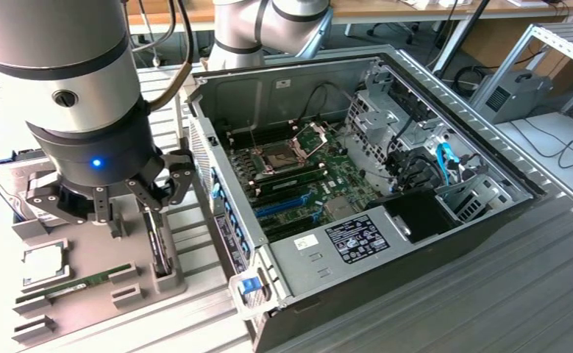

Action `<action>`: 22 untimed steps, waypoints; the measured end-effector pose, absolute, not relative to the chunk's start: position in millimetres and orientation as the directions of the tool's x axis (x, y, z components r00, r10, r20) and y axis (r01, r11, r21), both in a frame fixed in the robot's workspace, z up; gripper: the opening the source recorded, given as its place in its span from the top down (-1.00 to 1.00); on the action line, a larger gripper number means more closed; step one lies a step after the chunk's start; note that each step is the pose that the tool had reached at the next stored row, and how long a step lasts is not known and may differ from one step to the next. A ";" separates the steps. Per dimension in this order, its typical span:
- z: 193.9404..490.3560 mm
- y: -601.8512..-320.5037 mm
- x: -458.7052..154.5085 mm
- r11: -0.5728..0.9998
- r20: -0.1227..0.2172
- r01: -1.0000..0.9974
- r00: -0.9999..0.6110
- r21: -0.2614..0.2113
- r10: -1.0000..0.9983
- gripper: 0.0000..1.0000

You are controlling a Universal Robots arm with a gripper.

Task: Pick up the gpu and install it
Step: 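Pick up the gpu and move the gpu toward the slot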

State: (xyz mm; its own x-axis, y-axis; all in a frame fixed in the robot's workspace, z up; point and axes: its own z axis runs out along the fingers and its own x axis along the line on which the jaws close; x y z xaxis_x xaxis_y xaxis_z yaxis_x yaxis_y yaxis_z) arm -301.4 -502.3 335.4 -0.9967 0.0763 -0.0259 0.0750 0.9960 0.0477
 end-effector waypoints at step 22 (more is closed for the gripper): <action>334.0 -500.5 -288.1 0.996 -0.026 0.075 -0.997 0.047 0.076 0.04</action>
